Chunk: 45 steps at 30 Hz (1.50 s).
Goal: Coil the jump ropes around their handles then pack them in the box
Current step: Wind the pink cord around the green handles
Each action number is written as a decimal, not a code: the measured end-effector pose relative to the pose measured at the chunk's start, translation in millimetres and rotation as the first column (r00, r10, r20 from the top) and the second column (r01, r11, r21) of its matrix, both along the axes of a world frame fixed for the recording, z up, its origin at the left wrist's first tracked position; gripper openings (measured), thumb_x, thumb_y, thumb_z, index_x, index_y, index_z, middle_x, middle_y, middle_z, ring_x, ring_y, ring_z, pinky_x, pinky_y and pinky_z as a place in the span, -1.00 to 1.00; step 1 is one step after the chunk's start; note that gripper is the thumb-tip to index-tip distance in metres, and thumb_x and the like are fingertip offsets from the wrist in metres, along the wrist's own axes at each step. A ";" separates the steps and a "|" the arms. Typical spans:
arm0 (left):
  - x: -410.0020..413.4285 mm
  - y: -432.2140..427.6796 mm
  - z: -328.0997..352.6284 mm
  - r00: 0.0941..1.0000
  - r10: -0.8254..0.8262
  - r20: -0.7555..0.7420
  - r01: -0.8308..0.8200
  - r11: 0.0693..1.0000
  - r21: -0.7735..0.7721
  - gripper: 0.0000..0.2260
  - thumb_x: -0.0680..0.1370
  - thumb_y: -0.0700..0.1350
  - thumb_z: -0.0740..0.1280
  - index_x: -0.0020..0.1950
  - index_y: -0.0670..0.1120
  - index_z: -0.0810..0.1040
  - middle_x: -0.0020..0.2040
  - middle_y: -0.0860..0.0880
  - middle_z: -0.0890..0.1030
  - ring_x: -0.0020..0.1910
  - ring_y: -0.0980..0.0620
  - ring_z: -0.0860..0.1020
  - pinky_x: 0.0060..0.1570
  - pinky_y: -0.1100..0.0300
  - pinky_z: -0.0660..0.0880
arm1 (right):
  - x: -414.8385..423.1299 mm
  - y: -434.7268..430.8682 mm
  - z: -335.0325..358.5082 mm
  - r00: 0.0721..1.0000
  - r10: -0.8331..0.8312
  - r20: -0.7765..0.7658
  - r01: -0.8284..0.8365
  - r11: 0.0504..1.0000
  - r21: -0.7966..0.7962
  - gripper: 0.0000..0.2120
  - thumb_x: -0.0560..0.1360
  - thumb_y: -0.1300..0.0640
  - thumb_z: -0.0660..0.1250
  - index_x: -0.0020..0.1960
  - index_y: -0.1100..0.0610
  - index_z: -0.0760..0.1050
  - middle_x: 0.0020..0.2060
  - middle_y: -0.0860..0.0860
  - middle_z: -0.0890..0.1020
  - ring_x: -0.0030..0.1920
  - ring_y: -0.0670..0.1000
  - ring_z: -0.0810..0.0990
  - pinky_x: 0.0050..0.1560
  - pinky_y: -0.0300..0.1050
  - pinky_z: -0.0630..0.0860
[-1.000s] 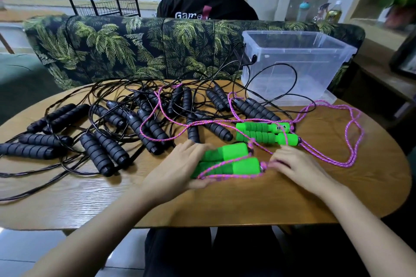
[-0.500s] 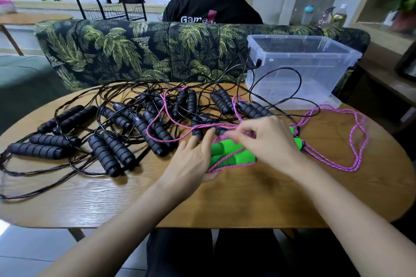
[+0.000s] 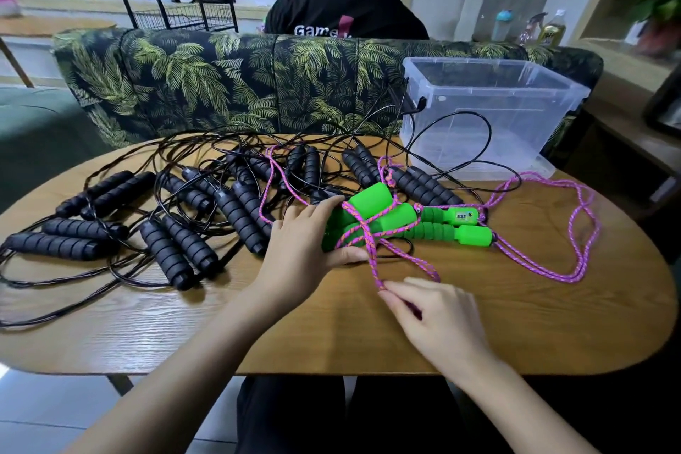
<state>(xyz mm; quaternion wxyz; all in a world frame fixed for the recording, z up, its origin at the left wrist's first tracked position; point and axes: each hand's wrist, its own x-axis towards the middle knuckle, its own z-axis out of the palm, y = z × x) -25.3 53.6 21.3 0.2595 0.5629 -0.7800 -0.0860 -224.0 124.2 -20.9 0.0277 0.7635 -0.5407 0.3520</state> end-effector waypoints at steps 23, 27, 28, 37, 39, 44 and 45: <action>31.6 -5.7 0.9 0.951 -0.148 -0.273 0.142 0.989 -0.041 -0.28 0.29 0.36 0.38 0.32 -0.04 0.51 -0.09 0.18 0.55 -0.05 0.03 0.55 -0.02 0.12 0.50 | -85.1 -45.5 -27.1 0.954 0.255 0.157 -0.286 0.932 0.223 -0.75 0.58 -0.22 0.17 -0.15 -0.10 0.45 -0.23 -0.26 0.49 -0.14 -0.23 0.45 -0.09 -0.38 0.32; 31.0 -4.8 3.1 0.936 -0.312 -0.165 0.306 0.950 -0.060 -0.32 0.34 0.32 0.38 0.33 -0.05 0.52 0.01 0.24 0.54 0.02 0.03 0.50 0.05 0.03 0.50 | -92.7 -77.1 -3.1 0.938 0.203 0.282 -0.323 0.811 0.488 -0.67 0.53 -0.22 0.26 -0.34 -0.08 0.49 -0.42 -0.09 0.53 -0.35 -0.16 0.46 -0.16 -0.23 0.38; 28.9 -4.8 1.7 0.926 -0.364 -0.098 0.358 0.931 -0.070 -0.34 0.36 0.30 0.39 0.34 -0.04 0.51 0.04 0.17 0.58 0.03 0.01 0.49 0.06 0.01 0.49 | -91.8 -87.1 6.1 0.938 0.192 0.288 -0.325 0.775 0.542 -0.62 0.54 -0.24 0.26 -0.36 -0.07 0.49 -0.47 -0.05 0.50 -0.39 -0.10 0.44 -0.19 -0.14 0.37; -0.5 4.4 -14.6 0.837 -0.197 0.511 0.393 0.865 -0.312 -0.35 0.34 0.36 0.30 0.21 -0.09 0.58 -0.14 0.02 0.62 -0.14 -0.07 0.54 -0.16 0.06 0.55 | -14.8 -123.8 97.6 0.976 0.178 0.125 -0.217 0.844 0.490 -0.66 0.57 -0.04 0.35 -0.36 0.00 0.54 -0.62 -0.14 0.42 -0.57 -0.16 0.33 -0.44 -0.28 0.22; 0.5 2.6 -14.6 0.841 -0.108 0.531 0.333 0.876 -0.349 -0.35 0.30 0.36 0.29 0.16 -0.10 0.62 -0.19 0.01 0.63 -0.15 -0.09 0.56 -0.19 0.07 0.52 | -4.3 -106.1 105.8 0.968 0.214 0.132 -0.249 0.880 0.405 -0.70 0.56 -0.04 0.35 -0.32 0.02 0.59 -0.61 -0.16 0.45 -0.53 -0.17 0.37 -0.43 -0.30 0.22; 6.9 -7.9 -14.4 0.899 0.021 0.438 0.148 0.926 -0.348 -0.36 0.30 0.35 0.25 0.09 -0.12 0.64 -0.17 -0.05 0.67 -0.19 -0.17 0.58 -0.28 0.01 0.50 | 8.0 -59.8 94.1 0.963 0.237 -0.131 -0.201 0.950 0.238 -0.58 0.54 -0.28 0.16 -0.22 -0.01 0.58 -0.50 -0.07 0.48 -0.37 0.02 0.42 -0.34 -0.08 0.29; 9.6 -9.2 -13.0 0.913 0.017 0.408 0.119 0.945 -0.306 -0.34 0.30 0.35 0.26 0.13 -0.13 0.63 -0.12 -0.07 0.68 -0.16 -0.20 0.58 -0.24 -0.03 0.50 | 5.3 -53.5 89.9 0.959 0.213 -0.188 -0.174 0.963 0.206 -0.53 0.52 -0.32 0.07 -0.13 -0.06 0.63 -0.44 -0.10 0.55 -0.31 0.03 0.50 -0.32 -0.11 0.30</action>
